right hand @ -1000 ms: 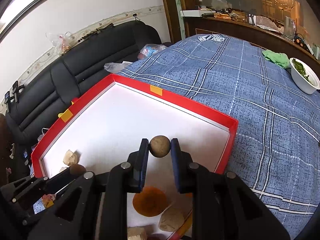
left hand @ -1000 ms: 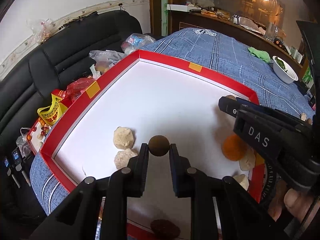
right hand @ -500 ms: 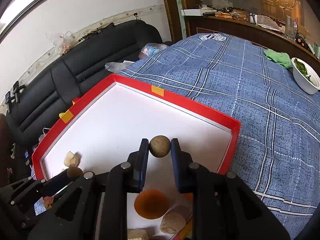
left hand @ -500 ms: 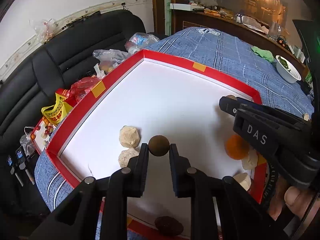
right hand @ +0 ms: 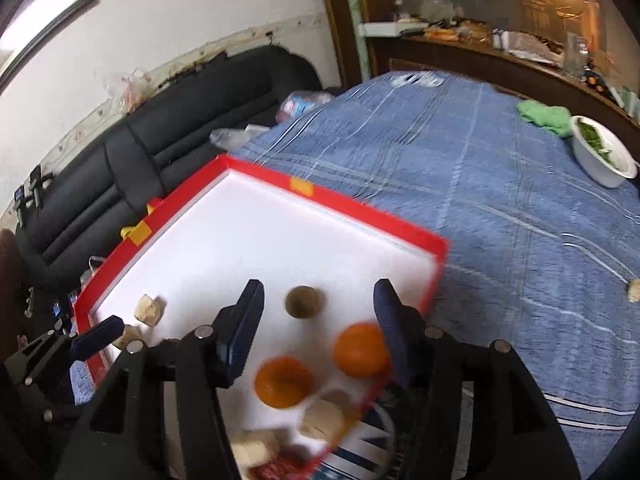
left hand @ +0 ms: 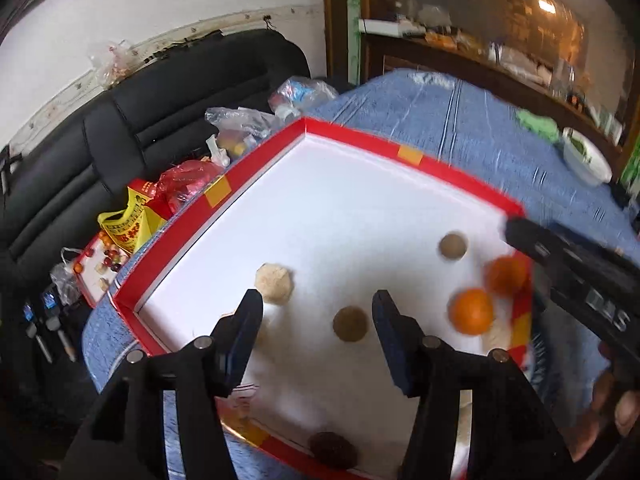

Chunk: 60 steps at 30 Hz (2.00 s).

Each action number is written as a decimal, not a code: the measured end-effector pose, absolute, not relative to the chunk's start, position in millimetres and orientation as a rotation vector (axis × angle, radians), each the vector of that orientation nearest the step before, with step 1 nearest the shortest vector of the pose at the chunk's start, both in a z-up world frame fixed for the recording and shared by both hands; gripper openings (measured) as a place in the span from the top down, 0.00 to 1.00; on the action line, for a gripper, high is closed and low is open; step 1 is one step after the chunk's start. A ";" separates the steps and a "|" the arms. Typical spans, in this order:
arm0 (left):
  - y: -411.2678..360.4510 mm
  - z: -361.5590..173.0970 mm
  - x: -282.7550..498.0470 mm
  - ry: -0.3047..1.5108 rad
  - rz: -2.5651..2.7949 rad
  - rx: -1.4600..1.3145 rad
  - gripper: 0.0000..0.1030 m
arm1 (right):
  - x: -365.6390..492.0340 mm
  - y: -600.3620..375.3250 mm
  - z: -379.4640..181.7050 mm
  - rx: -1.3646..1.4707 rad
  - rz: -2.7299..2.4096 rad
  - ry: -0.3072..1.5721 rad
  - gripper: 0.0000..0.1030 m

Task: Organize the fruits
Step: 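Lower both brown fruits into the tray and open both grippers, then grasp a brown round fruit with the right gripper while the left grasps a beige cube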

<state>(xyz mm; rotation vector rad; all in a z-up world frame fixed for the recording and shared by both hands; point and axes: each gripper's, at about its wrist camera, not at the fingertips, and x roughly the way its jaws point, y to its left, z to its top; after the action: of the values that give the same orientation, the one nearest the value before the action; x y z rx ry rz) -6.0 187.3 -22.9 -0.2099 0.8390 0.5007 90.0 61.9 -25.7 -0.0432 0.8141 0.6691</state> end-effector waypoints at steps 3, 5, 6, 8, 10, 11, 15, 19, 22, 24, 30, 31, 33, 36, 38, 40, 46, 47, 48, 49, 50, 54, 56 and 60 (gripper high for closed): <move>171.5 -16.9 -0.9 0.799 0.474 -0.201 0.45 | 90.5 14.6 -19.1 -0.013 0.598 0.779 0.43; 156.3 -15.5 8.0 0.799 0.429 -0.180 0.45 | 94.8 -23.1 -19.4 0.027 0.532 0.773 0.43; 144.4 -15.4 13.4 0.801 0.394 -0.165 0.45 | 96.5 -36.9 -19.6 0.038 0.504 0.769 0.43; 122.5 -15.9 22.0 0.807 0.335 -0.133 0.45 | 103.7 -83.5 -22.5 0.063 0.395 0.760 0.43; 96.6 -16.3 31.3 0.807 0.269 -0.090 0.45 | 113.6 -124.4 -27.1 0.103 0.299 0.773 0.43; 87.2 -16.3 34.3 0.806 0.248 -0.077 0.45 | 119.4 -148.2 -30.8 0.124 0.241 0.781 0.43; 46.3 -18.1 51.9 0.820 0.151 -0.033 0.45 | 142.7 -205.2 -46.1 0.167 0.094 0.823 0.44; 17.1 -18.6 63.5 0.823 0.097 0.018 0.45 | 166.8 -226.3 -58.2 0.154 0.048 0.858 0.47; 2.3 -19.5 71.9 0.825 0.070 0.040 0.45 | 184.2 -223.1 -63.4 0.129 0.061 0.871 0.52; -5.5 -19.8 78.9 0.823 0.060 0.045 0.45 | 194.1 -220.6 -64.7 0.123 0.054 0.870 0.54; -32.7 -25.9 105.6 0.828 0.003 0.040 0.45 | 208.9 -220.1 -73.7 0.117 0.070 0.893 0.73; -40.3 -27.7 113.5 0.829 -0.014 0.031 0.45 | 208.4 -222.1 -73.5 0.124 0.081 0.896 0.73; -55.9 -31.1 127.5 0.834 -0.048 0.026 0.45 | 205.9 -225.5 -73.0 0.135 0.081 0.894 0.73; -83.8 -37.4 149.6 0.831 -0.090 0.044 0.45 | 193.4 -242.2 -68.9 0.188 0.061 0.868 0.73; -101.2 -43.3 165.0 0.841 -0.113 0.047 0.45 | 185.0 -253.7 -65.9 0.224 0.052 0.848 0.73; -113.4 -46.7 176.4 0.841 -0.121 0.052 0.45 | 177.9 -265.2 -61.3 0.254 0.040 0.825 0.73; -143.0 -54.9 202.7 0.835 -0.140 0.074 0.44 | 169.0 -295.2 -54.5 0.337 0.000 0.769 0.73; -146.4 -57.3 205.8 0.844 -0.140 0.085 0.44 | 169.7 -297.2 -54.9 0.346 0.004 0.767 0.73; -148.5 -61.5 209.7 0.869 -0.134 0.095 0.44 | 171.0 -297.4 -55.6 0.352 0.009 0.767 0.73; -148.7 -64.5 211.8 0.893 -0.133 0.097 0.45 | 171.9 -297.6 -56.3 0.359 0.019 0.768 0.73; -146.1 -63.5 213.3 0.888 -0.130 0.071 0.48 | 172.5 -296.8 -56.0 0.360 0.026 0.768 0.73; -152.0 -62.2 208.8 0.873 -0.124 0.123 0.77 | 172.1 -292.5 -52.8 0.354 0.051 0.757 0.73; -148.5 -62.2 206.7 0.878 -0.128 0.100 0.77 | 171.6 -291.8 -53.5 0.348 0.054 0.758 0.73; -140.0 -61.7 194.2 0.881 -0.125 0.090 0.77 | 171.0 -290.0 -53.3 0.339 0.054 0.757 0.73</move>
<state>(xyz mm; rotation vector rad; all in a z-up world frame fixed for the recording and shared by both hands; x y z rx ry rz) 194.2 -140.0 -61.7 0.0903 0.8809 -0.1246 171.0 -290.0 -53.3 0.3387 0.7566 0.0535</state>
